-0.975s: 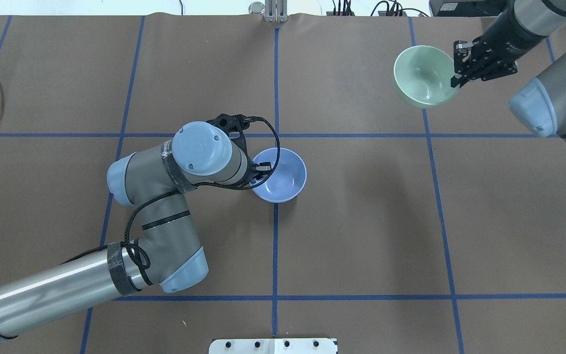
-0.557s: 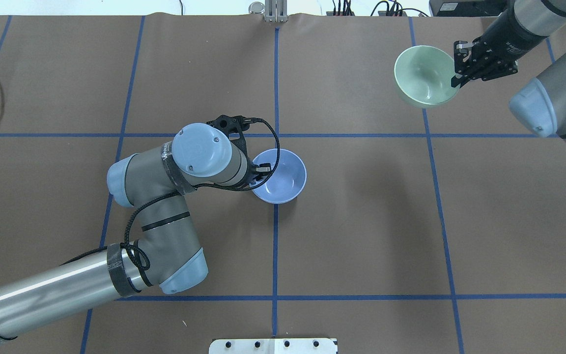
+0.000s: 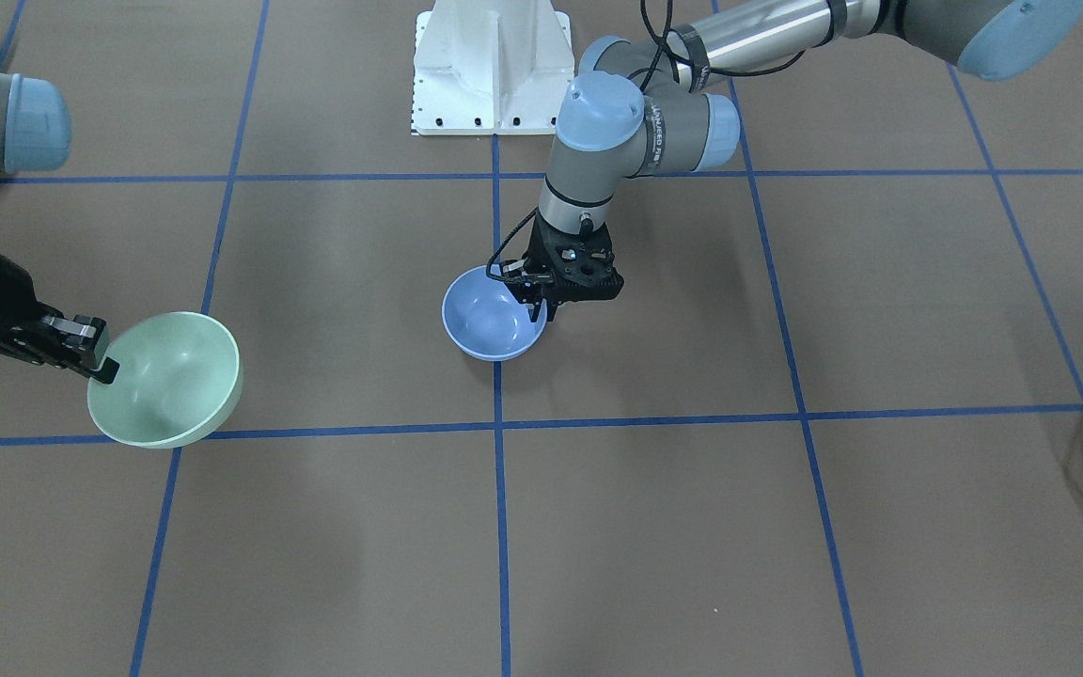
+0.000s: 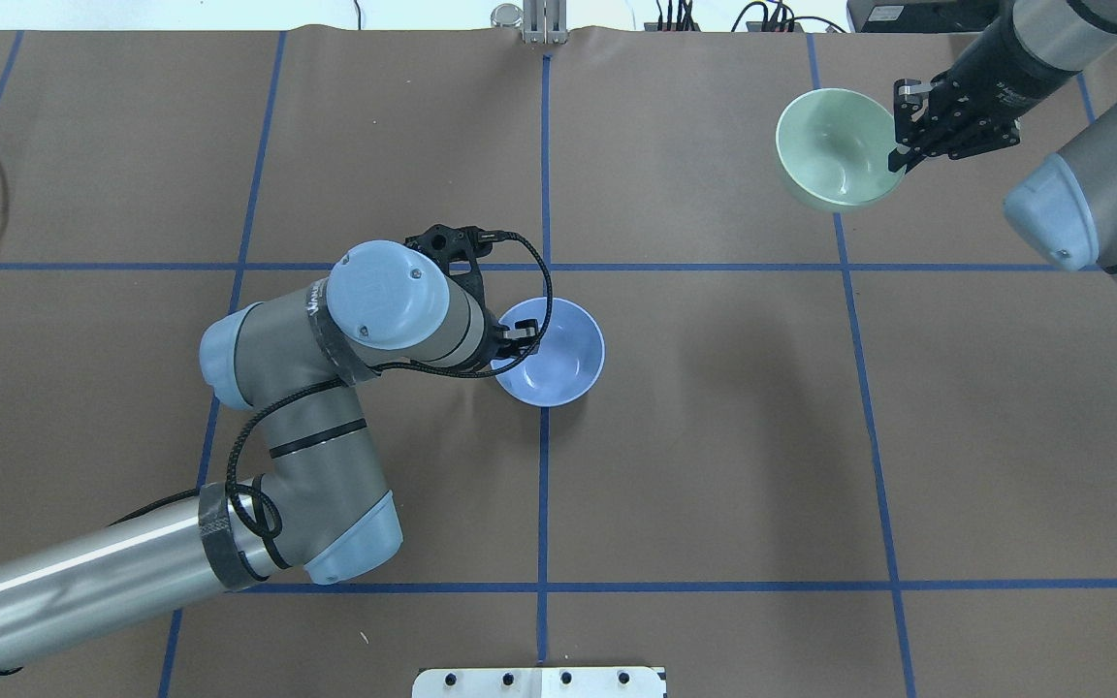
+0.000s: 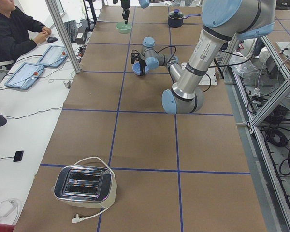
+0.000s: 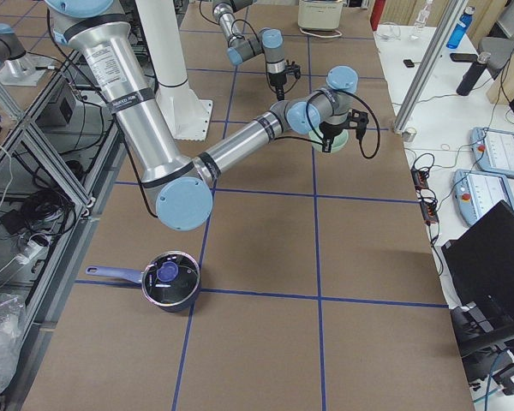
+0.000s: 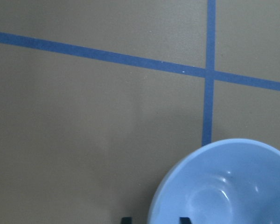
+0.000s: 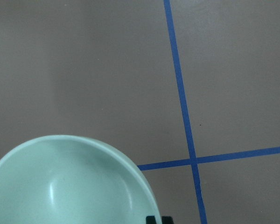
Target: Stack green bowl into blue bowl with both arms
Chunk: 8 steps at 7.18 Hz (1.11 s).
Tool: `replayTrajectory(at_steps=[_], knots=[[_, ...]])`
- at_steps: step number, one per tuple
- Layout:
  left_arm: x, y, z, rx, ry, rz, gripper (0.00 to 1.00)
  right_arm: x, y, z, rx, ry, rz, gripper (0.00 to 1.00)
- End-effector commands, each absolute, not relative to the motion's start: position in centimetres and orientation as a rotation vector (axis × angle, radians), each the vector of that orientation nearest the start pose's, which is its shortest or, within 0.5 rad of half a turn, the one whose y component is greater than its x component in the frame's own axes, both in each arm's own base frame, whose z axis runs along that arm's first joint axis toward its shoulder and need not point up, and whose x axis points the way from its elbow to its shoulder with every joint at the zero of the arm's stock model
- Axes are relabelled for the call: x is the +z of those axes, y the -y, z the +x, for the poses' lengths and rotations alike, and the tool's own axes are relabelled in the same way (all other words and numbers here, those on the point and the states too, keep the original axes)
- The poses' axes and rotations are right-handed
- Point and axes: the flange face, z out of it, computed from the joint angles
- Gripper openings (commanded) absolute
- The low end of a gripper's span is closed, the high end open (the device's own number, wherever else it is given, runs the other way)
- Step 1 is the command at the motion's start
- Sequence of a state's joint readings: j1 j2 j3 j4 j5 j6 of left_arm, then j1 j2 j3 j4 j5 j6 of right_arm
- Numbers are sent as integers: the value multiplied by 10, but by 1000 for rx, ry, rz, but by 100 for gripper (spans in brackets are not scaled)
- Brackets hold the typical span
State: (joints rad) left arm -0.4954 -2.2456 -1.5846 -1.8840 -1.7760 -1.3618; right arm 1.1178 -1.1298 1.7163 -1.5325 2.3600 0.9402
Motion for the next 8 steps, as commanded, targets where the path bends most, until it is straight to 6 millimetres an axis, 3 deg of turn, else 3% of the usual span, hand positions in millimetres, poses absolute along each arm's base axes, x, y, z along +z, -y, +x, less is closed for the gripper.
replayTrajectory(at_steps=[1,2,4,6,7,8], knots=[[223,444,497,-69,-1047,177,97,306,575,-262,236,957,-58,0],[237,468,444,-48,-1064,166,97,287,561,-305,241,948,-40,0],[317,488,317,84,-1011,229,97,270,525,-385,290,992,-4,0],[392,514,189,163,-977,270,97,234,487,-445,316,1011,-6,0],[420,527,138,176,-954,304,97,219,466,-472,332,1018,-1,0],[448,528,103,194,-949,311,97,208,448,-492,333,1026,-4,0]])
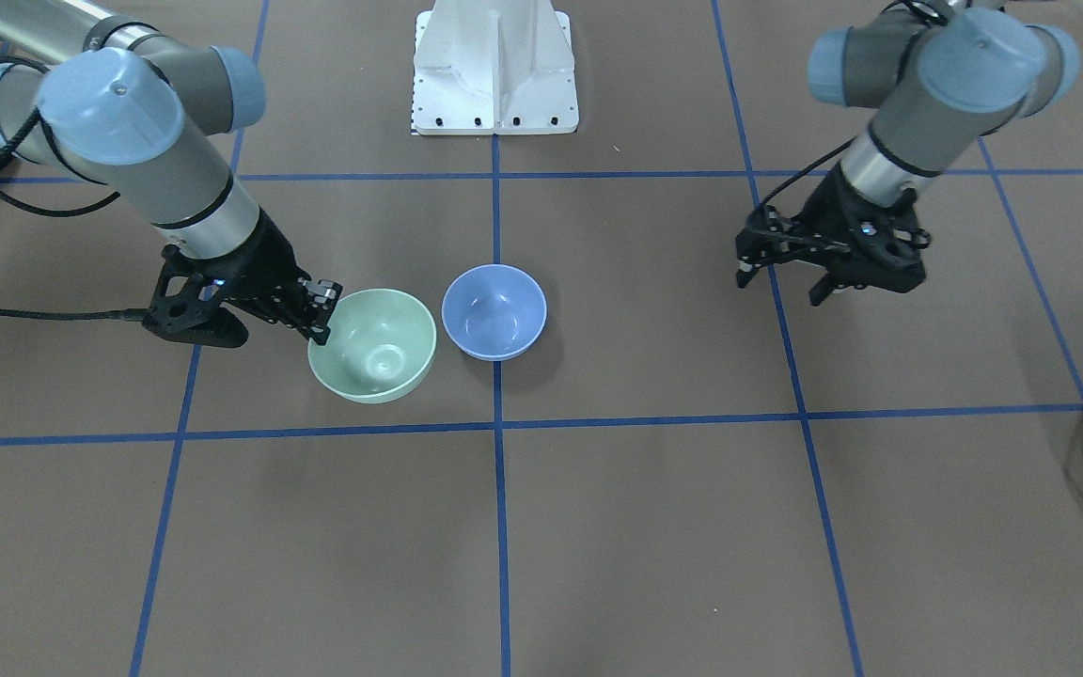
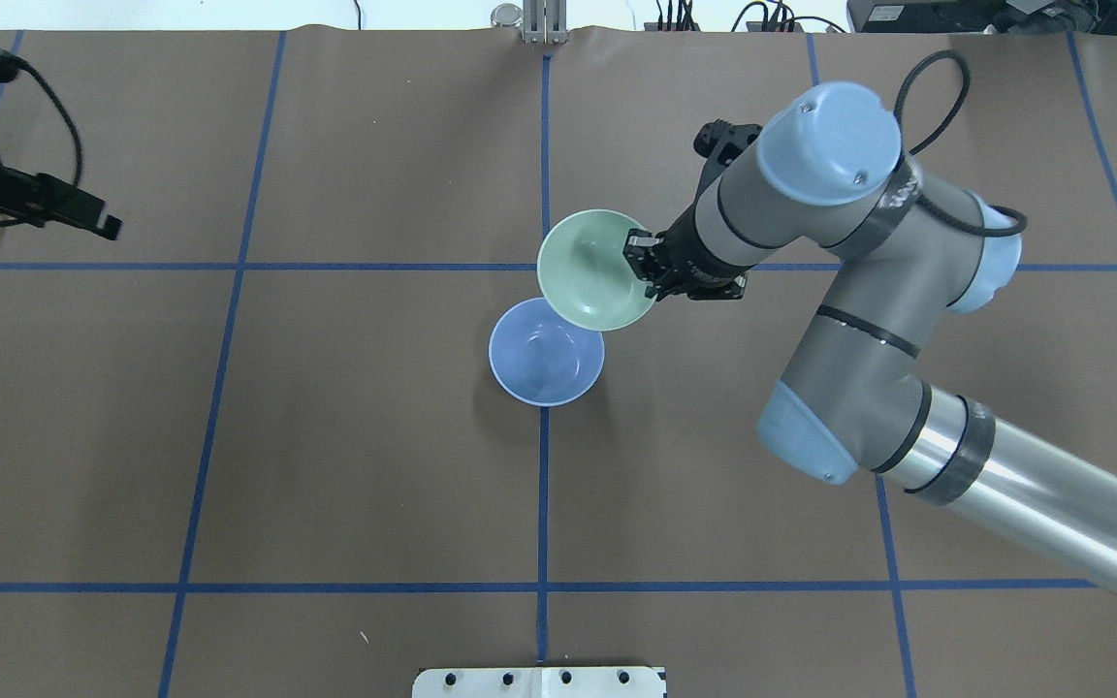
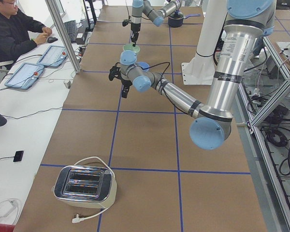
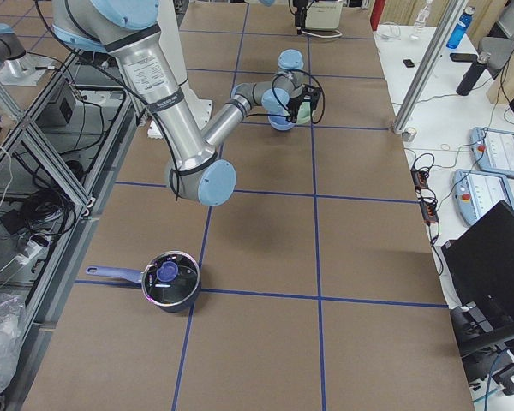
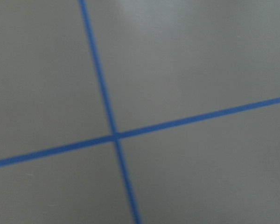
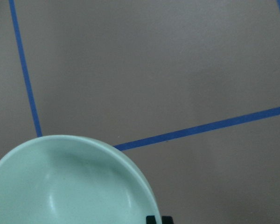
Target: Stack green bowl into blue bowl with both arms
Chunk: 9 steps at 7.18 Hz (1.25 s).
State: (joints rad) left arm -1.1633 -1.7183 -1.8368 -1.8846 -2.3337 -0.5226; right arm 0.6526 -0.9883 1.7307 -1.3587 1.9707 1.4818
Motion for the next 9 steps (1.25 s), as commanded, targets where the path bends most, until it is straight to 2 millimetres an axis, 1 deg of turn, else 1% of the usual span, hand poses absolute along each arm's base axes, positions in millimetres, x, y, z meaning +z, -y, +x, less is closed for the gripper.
replayTrajectory(at_steps=[1,2,3,4,5,6,7,9], knots=[[464,527,77,197,-928,332,97,206,433,-508,333,1021,1,0],[474,522,74,194,-925,325,97,205,423,-518,319,1021,-3,0],[476,521,73,192,-924,324,97,210,421,-522,311,1013,-1,0],[478,520,71,188,-923,323,97,215,421,-521,294,1005,6,0],[481,516,69,185,-923,320,97,220,424,-523,274,994,19,0],[486,513,62,187,-917,326,97,226,431,-521,274,981,24,0],[486,513,59,182,-916,328,97,233,435,-525,274,966,22,0],[486,512,59,182,-915,326,97,233,437,-525,278,969,25,0]])
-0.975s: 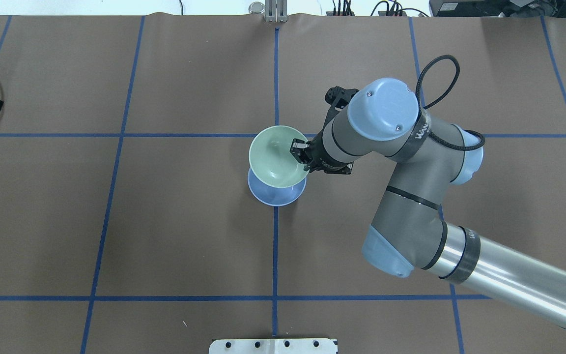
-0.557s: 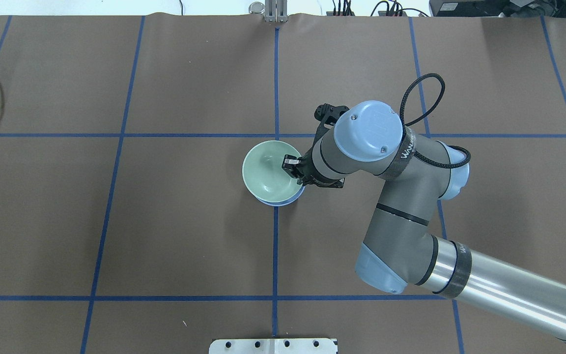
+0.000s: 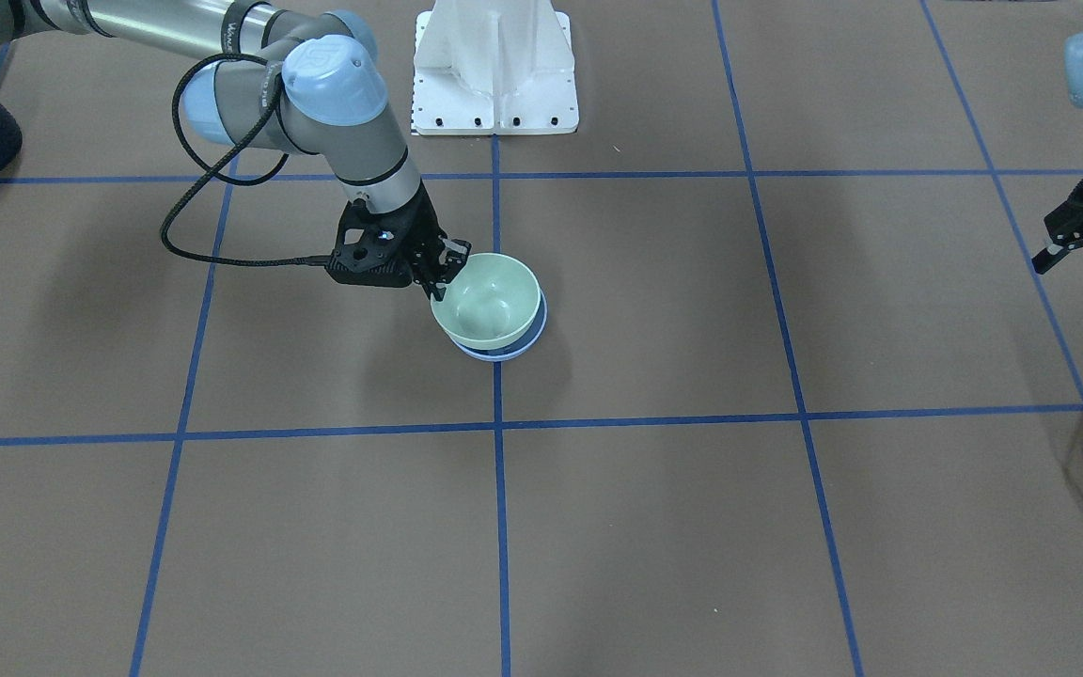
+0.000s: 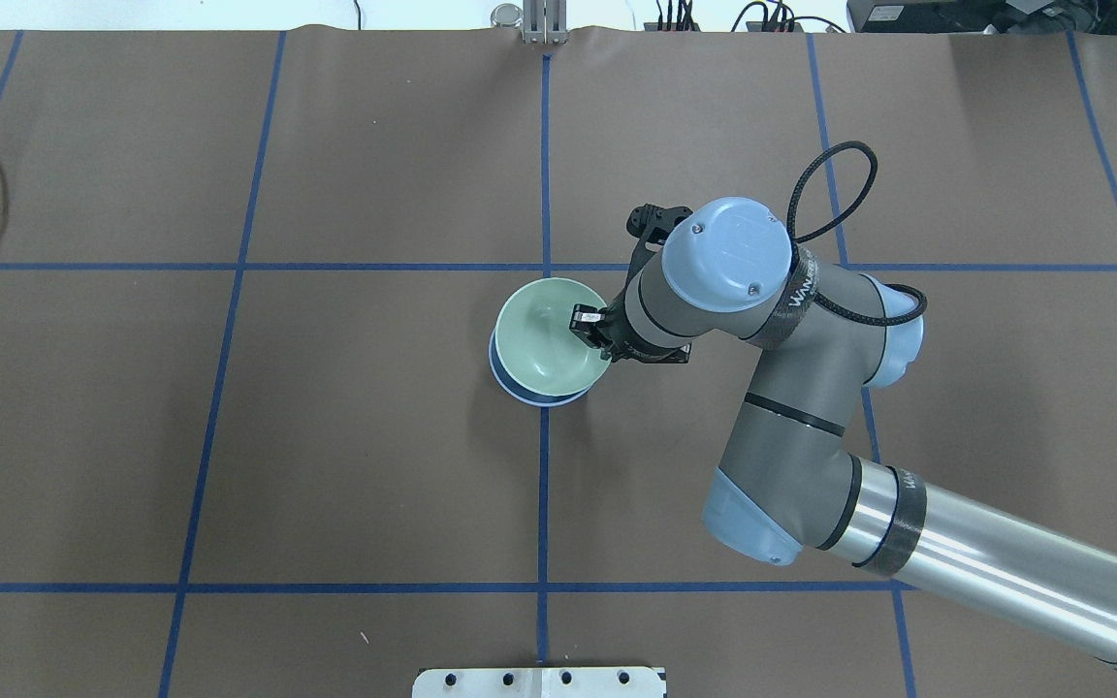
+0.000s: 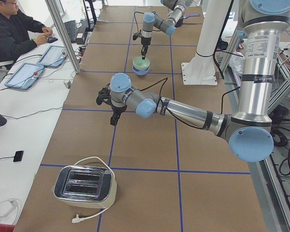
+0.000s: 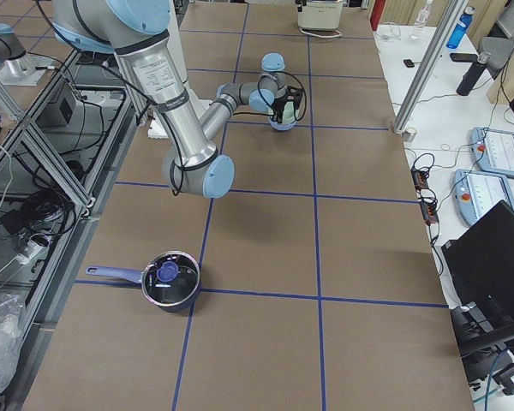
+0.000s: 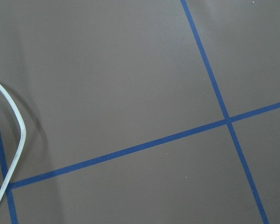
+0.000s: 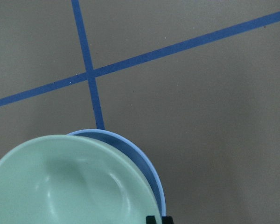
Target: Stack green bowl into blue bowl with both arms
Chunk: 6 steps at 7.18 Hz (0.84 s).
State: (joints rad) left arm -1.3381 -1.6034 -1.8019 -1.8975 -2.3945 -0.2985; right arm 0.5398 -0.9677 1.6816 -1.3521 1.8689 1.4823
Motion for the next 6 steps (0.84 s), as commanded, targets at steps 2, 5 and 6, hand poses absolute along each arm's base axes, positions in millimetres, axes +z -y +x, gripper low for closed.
replayTrajectory(at_steps=[2,5,6], knots=[[490,509,57,178,-918,320,97,229,437,-525,277,979,29,0],[490,509,56,176,-918,320,97,236,442,-534,278,992,30,0],[491,509,56,176,-918,320,97,240,444,-537,277,1001,32,0]])
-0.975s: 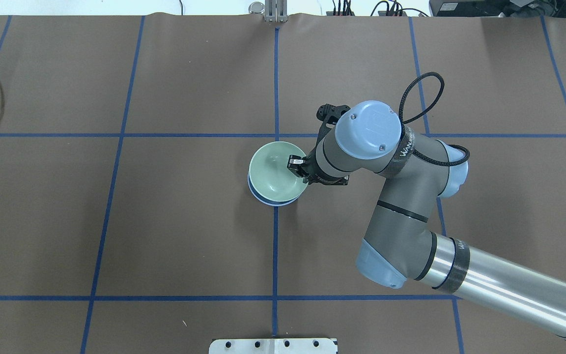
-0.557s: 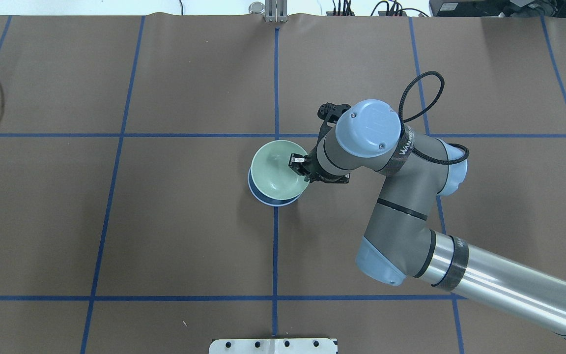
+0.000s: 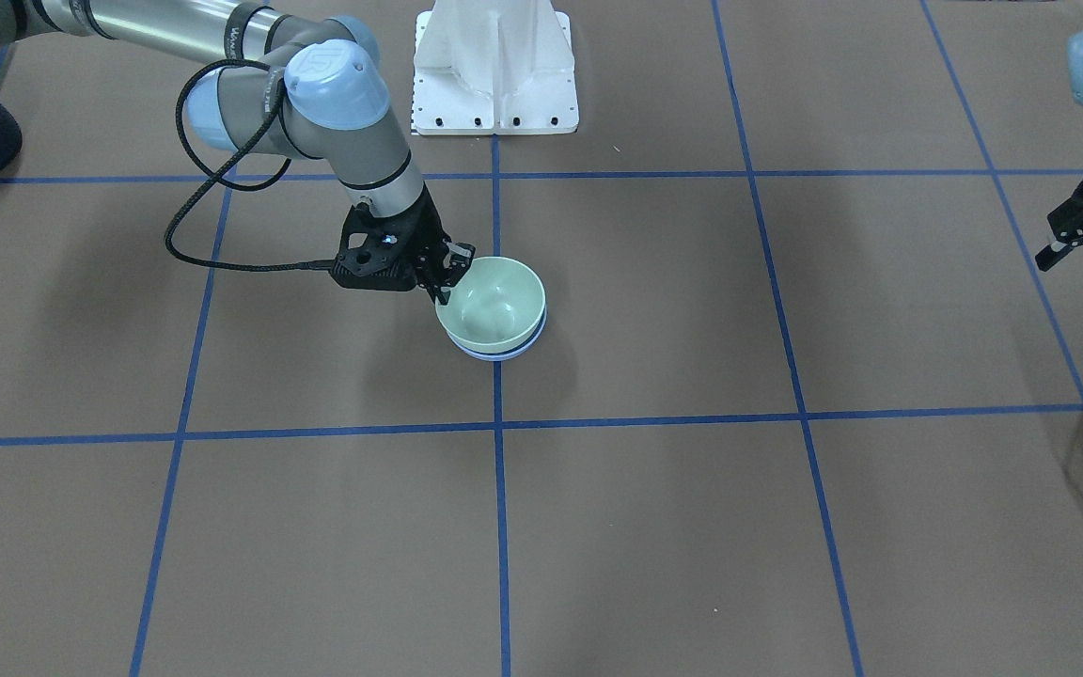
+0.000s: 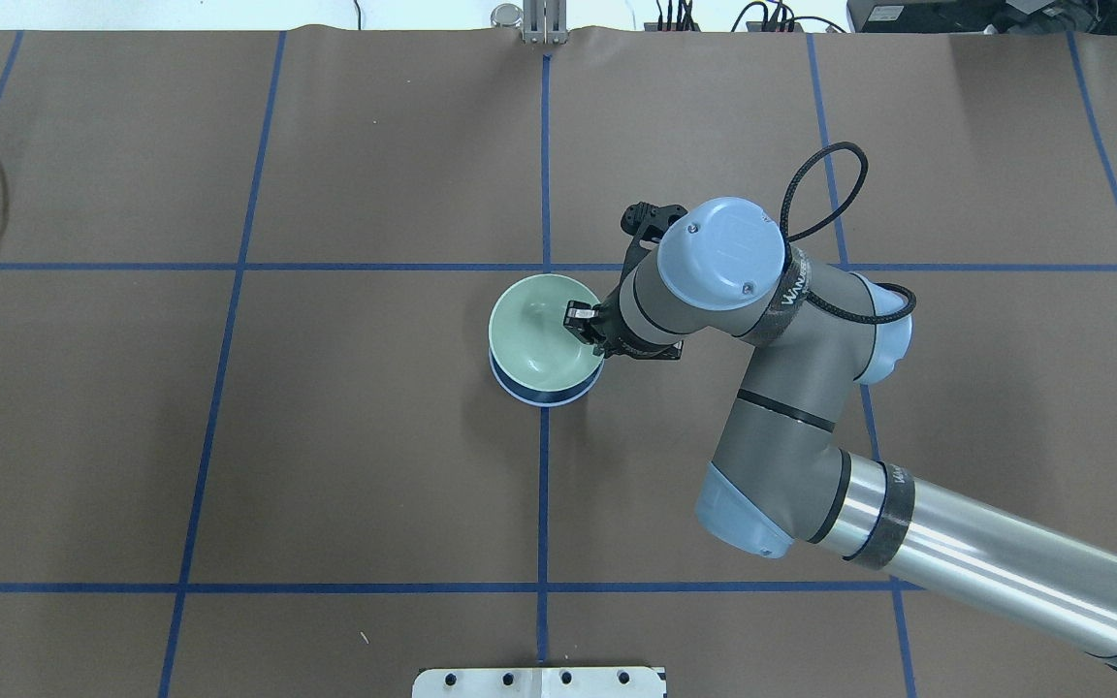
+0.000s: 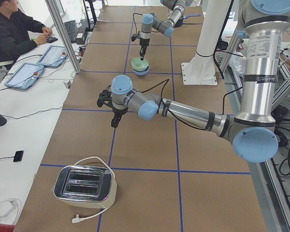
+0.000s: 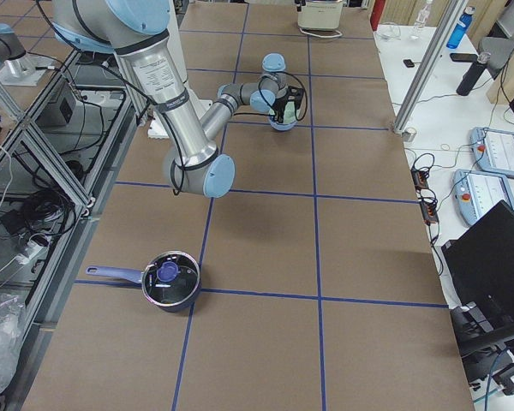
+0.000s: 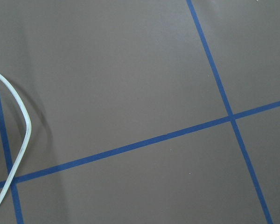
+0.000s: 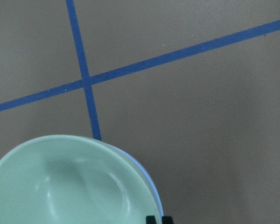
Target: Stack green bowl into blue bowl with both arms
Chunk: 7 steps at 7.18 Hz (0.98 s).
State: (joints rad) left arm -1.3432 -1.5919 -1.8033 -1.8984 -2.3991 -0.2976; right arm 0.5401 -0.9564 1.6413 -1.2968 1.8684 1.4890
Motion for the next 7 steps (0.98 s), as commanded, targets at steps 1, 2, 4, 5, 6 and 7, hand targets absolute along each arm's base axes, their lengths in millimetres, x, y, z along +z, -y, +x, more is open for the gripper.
replayTrajectory(at_steps=[1,2,4,5,6,7], knots=[[491,509,56,175,-917,318,97,238,443,-538,277,1004,31,0],[491,510,56,175,-917,318,97,238,443,-537,280,1006,30,0],[491,510,56,175,-917,318,97,230,442,-537,265,1023,30,0],[491,510,56,175,-917,318,97,229,442,-536,263,1026,31,0],[492,510,57,176,-917,316,97,230,442,-536,266,1026,33,95],[492,509,57,175,-917,315,97,231,441,-534,261,1026,32,100]])
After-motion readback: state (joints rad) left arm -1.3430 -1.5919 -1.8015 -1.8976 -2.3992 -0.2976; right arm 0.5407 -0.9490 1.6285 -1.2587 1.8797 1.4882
